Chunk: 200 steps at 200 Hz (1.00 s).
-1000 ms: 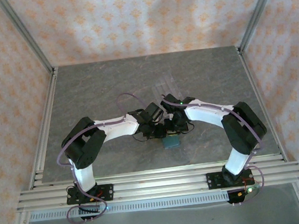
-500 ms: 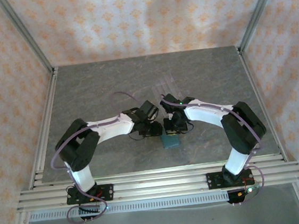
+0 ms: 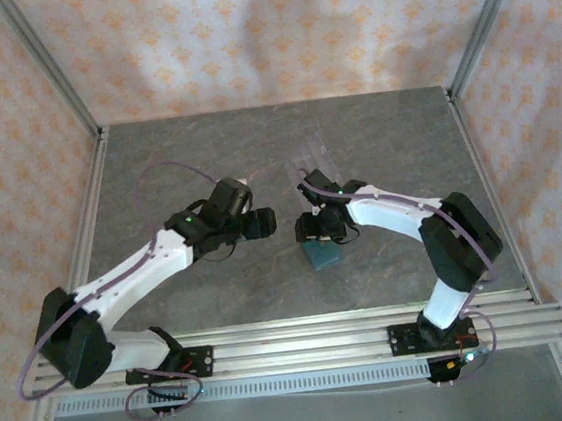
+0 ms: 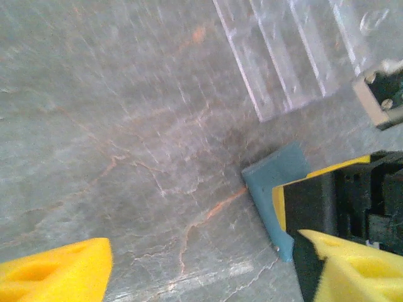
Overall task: Put the credit cards into the card holder
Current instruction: Close the button on the card holder, then reset both arms
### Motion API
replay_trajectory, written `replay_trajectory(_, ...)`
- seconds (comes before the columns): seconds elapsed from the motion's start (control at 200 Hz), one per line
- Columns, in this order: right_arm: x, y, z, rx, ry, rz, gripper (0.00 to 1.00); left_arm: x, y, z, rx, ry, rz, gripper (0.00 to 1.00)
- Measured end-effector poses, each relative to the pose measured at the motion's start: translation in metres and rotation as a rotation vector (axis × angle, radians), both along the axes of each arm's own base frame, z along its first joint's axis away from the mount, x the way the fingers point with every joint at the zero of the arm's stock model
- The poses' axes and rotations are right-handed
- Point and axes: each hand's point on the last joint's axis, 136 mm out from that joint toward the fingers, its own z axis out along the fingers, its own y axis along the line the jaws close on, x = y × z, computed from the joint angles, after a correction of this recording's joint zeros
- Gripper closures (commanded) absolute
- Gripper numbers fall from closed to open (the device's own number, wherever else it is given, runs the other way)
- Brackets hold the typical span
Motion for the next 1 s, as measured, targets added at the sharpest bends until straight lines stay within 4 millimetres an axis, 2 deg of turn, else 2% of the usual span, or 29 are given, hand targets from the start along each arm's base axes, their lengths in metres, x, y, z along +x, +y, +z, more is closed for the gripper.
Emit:
replay_trajectory(0.125,0.015,0.000,0.024,0.040,-0.091,-0.014,0.22,-0.005,0.023,0.036,-0.001,-0.108,0.062,0.06)
replay_trajectory(0.2,0.024,-0.003,0.040,0.060,-0.151,-0.026,0.09,-0.009,0.039,0.054,0.009,-0.168,0.106,0.03)
replay_trajectory(0.23,0.026,-0.005,0.046,0.063,-0.175,-0.030,0.00,-0.010,0.045,0.059,0.017,-0.189,0.125,0.03)
replay_trajectory(0.43,0.042,-0.024,0.091,0.070,-0.350,-0.082,0.01,-0.019,0.090,0.086,0.085,-0.305,0.262,0.00)
replay_trajectory(0.585,0.046,-0.066,0.126,0.032,-0.511,-0.196,0.01,-0.022,0.136,0.096,0.216,-0.405,0.439,0.00)
replay_trajectory(0.706,0.051,-0.111,0.141,-0.039,-0.607,-0.324,0.01,-0.023,0.168,0.088,0.364,-0.449,0.571,0.00)
replay_trajectory(0.881,0.047,-0.168,0.141,-0.167,-0.719,-0.483,0.01,-0.029,0.204,0.073,0.577,-0.509,0.744,0.00)
replay_trajectory(1.001,0.043,-0.195,0.127,-0.226,-0.796,-0.538,0.01,-0.031,0.218,0.073,0.746,-0.563,0.812,0.00)
